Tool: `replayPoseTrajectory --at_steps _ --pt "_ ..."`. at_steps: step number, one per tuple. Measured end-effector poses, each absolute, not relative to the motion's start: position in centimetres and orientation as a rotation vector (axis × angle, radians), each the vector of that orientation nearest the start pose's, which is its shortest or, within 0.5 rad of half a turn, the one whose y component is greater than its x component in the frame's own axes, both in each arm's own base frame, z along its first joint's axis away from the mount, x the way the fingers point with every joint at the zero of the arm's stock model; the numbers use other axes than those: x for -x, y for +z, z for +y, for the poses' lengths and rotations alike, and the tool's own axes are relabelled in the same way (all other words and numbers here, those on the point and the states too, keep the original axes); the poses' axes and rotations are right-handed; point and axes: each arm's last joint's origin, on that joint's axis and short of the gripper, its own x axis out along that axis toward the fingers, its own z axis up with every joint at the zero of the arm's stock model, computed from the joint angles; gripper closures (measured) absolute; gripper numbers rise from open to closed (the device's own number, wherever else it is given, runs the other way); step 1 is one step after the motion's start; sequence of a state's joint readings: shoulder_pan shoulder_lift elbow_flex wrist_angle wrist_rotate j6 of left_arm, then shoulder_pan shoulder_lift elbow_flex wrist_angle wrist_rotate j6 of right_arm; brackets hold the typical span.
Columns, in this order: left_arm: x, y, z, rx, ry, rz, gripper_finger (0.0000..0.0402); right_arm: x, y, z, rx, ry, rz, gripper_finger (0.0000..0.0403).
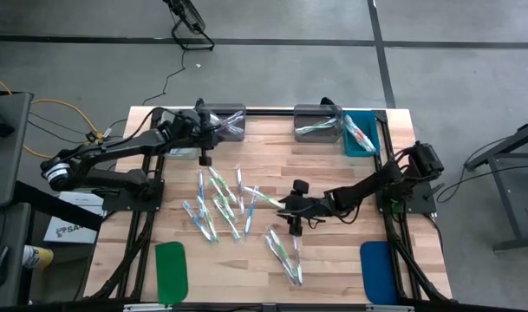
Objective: Pick & Place Toothbrushes
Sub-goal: Put the green toothbrush into the right black bin
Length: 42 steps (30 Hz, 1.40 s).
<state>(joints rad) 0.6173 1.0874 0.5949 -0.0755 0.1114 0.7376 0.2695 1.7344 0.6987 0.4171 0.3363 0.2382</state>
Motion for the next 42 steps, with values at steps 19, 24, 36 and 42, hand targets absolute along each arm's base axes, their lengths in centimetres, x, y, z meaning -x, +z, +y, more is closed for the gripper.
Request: replayPoseTrajectory --at_steps 19,24,36,42 --pt "-18.5 22.1 12.4 -0.525 0.276 0.711 0.0401 -32.0 10.2 6.9 0.042 -0.205 0.634 0.0188" --pt "-18.5 22.1 12.4 -0.525 0.276 0.710 0.0401 -32.0 10.0 5.9 -0.002 -0.254 0.648 0.0188" --pt "-18.4 22.0 12.4 -0.520 0.269 0.723 0.0401 -31.8 9.6 5.3 -0.067 -0.233 0.717 0.0193" --pt "-18.4 22.0 12.3 -0.518 0.266 0.729 0.0401 -31.8 9.5 5.4 -0.083 -0.220 0.723 0.0260"
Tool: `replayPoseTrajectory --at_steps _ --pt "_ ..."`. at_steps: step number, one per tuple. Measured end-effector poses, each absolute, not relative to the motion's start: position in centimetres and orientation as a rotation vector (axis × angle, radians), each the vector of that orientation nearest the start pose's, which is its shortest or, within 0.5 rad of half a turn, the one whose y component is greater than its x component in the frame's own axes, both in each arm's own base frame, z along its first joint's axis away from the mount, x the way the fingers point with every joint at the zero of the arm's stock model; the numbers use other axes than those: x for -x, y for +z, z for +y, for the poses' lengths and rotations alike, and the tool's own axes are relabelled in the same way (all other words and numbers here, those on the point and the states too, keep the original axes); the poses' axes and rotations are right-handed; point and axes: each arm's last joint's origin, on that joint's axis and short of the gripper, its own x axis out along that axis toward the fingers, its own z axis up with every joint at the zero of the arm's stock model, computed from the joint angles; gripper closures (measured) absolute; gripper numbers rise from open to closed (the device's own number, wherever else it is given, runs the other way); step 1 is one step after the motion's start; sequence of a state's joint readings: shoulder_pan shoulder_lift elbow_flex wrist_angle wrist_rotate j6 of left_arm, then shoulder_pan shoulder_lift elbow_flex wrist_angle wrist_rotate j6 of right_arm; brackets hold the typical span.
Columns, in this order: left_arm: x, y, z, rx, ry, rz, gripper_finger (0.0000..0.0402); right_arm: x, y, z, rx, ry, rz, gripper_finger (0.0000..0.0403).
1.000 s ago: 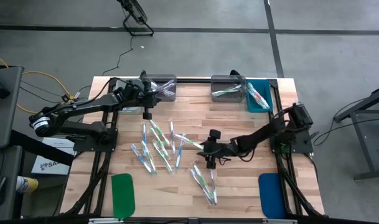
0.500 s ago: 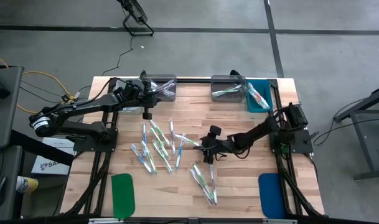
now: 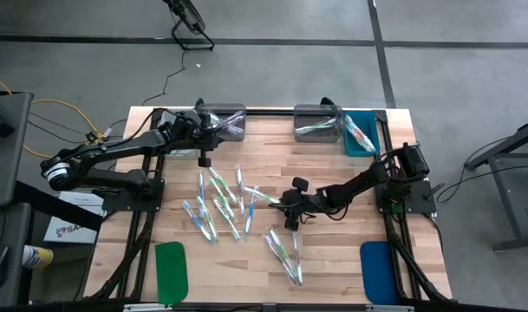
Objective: Pick & Place Toothbrushes
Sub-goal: Put the green toothbrush into the right black bin
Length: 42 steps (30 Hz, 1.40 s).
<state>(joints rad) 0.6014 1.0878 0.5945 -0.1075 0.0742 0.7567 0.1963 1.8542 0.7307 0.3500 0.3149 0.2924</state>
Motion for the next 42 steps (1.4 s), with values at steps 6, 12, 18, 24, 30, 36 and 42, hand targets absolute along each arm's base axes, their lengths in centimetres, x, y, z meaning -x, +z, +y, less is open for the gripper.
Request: replayPoseTrajectory --at_steps 6,12,18,24,30,36,42 --pt "-18.4 21.9 12.3 -0.518 0.265 0.729 0.0401 -31.8 9.6 5.4 -0.087 -0.211 0.719 0.0362" --pt "-18.4 22.0 12.3 -0.521 0.262 0.720 0.0401 -31.5 11.3 5.3 -0.091 -0.227 0.690 0.0381" --pt "-18.8 22.5 12.3 -0.531 0.207 0.629 0.0401 -29.8 15.2 4.0 -0.083 -0.340 0.683 0.0385" --pt "-18.9 22.5 12.1 -0.549 0.171 0.613 0.0401 -26.4 19.3 1.6 -0.142 -0.581 0.669 0.0385" --pt "-19.3 22.7 11.6 -0.568 0.153 0.580 0.0401 -22.9 21.7 -1.2 -0.133 -0.747 0.726 0.0385" --pt "-19.5 22.8 11.4 -0.577 0.143 0.568 0.0401 -21.0 22.4 -4.5 -0.095 -0.860 0.793 0.0385" --pt "-19.5 22.8 11.4 -0.576 0.143 0.568 0.0401 -19.9 22.3 -8.0 0.012 -0.896 0.916 0.0385"
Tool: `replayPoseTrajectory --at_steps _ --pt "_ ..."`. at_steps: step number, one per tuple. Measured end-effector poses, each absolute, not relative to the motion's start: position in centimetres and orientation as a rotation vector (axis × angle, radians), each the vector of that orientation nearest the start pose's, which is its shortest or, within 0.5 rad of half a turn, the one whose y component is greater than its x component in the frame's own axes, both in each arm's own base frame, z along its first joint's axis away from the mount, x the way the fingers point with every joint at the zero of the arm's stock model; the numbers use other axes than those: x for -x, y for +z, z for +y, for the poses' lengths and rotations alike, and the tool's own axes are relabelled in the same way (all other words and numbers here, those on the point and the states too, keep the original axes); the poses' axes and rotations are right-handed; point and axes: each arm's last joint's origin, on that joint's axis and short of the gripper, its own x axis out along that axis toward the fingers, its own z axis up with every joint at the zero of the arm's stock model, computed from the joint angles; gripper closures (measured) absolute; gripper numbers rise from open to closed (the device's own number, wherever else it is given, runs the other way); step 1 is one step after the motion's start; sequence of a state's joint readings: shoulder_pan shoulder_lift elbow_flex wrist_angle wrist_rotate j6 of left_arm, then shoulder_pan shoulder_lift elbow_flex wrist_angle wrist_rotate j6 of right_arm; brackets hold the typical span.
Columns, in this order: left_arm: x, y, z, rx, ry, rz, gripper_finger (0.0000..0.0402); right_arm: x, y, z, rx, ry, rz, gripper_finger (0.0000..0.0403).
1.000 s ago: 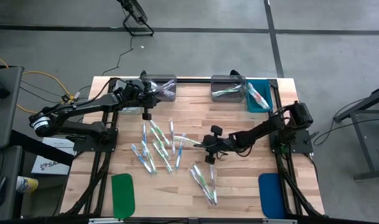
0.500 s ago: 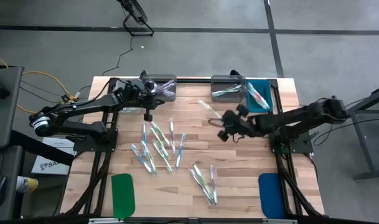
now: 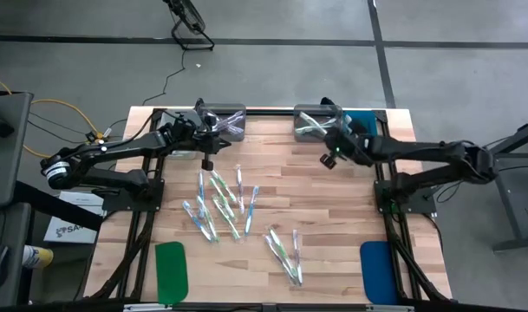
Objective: Pick & Place Toothbrushes
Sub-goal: Put the green toothbrush into the right black bin
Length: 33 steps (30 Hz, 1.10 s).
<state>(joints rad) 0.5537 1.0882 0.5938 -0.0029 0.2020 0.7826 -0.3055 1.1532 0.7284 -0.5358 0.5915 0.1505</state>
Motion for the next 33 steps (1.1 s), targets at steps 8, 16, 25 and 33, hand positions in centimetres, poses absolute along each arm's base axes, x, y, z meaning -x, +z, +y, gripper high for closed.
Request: replayPoseTrajectory --at_steps 8,16,25,33 --pt "-19.5 22.8 11.4 -0.574 0.142 0.572 0.0401 -18.5 22.4 -11.3 0.103 -0.870 1.016 0.0380" --pt "-19.5 22.7 11.4 -0.572 0.141 0.574 0.0401 -18.3 22.3 -13.6 0.100 -0.820 0.987 0.0381" --pt "-19.4 22.6 11.3 -0.565 0.134 0.587 0.0401 -18.7 20.0 -15.5 0.094 -0.762 1.090 0.0380" --pt "-19.4 22.6 11.3 -0.565 0.133 0.589 0.0401 -19.2 19.5 -16.3 0.142 -0.719 1.082 0.0379"
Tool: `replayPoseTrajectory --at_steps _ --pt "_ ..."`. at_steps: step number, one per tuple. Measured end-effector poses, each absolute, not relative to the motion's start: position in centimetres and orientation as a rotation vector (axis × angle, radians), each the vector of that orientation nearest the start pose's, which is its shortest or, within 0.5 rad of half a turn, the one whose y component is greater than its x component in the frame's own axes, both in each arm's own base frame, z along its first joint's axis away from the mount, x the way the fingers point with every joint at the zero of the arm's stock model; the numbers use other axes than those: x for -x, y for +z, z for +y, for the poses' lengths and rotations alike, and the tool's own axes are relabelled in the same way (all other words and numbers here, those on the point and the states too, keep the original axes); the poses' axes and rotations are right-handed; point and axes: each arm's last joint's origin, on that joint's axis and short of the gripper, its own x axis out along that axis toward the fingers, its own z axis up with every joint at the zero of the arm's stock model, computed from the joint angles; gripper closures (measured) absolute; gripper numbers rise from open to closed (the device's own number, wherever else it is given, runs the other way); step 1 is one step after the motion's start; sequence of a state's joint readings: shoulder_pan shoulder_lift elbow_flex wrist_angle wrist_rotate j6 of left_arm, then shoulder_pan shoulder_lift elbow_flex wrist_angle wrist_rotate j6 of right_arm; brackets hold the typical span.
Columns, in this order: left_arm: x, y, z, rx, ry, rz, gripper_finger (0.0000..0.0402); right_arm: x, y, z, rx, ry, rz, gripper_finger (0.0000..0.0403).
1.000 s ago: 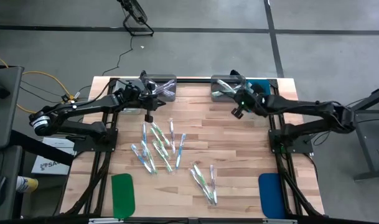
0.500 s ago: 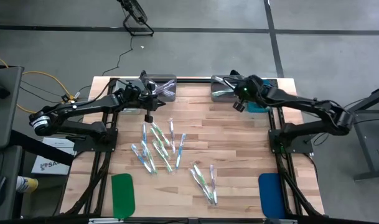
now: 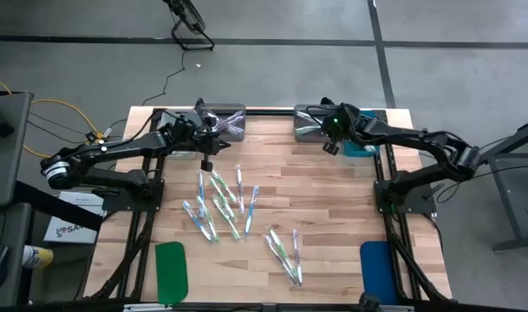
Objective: Pick & Place Toothbrushes
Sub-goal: Put the green toothbrush into the right black bin, then put the violet toothbrush into the left black bin
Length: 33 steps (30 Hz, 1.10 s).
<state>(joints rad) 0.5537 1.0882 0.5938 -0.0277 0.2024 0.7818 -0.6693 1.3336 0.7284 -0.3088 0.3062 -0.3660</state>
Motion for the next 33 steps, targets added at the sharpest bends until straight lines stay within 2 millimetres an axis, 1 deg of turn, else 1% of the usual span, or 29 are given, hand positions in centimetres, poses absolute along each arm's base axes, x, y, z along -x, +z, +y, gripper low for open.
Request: replayPoseTrajectory --at_steps 4,7,11,18,21,23,27,30,33 --pt "-19.4 22.6 11.3 -0.565 0.133 0.589 0.0401 -19.4 19.7 -16.5 0.174 -0.745 1.067 0.0374" --pt "-19.4 22.6 11.3 -0.563 0.131 0.593 0.0401 -19.3 19.7 -16.5 0.181 -0.747 1.074 0.0360" --pt "-19.4 22.6 11.3 -0.563 0.131 0.594 0.0401 -19.3 19.7 -16.5 0.192 -0.751 1.081 0.0330" --pt "-19.4 22.5 11.3 -0.563 0.131 0.594 0.0401 -19.2 19.8 -16.7 0.206 -0.839 1.083 0.0267" --pt "-19.4 22.5 11.3 -0.564 0.130 0.594 0.0401 -19.3 20.0 -16.7 0.159 -0.923 1.041 0.0247" --pt "-19.4 22.5 11.3 -0.564 0.130 0.594 0.0401 -19.6 20.0 -16.4 0.101 -0.956 0.997 0.0240" --pt "-19.4 22.5 11.3 -0.565 0.129 0.596 0.0401 -20.0 20.4 -15.5 -0.037 -0.945 0.889 0.0237" --pt "-19.4 22.5 11.3 -0.563 0.129 0.599 0.0401 -20.4 20.8 -14.7 -0.074 -0.905 0.855 0.0237" --pt "-19.4 22.5 11.3 -0.565 0.127 0.601 0.0401 -20.3 21.2 -14.0 -0.121 -0.939 0.823 0.0237"
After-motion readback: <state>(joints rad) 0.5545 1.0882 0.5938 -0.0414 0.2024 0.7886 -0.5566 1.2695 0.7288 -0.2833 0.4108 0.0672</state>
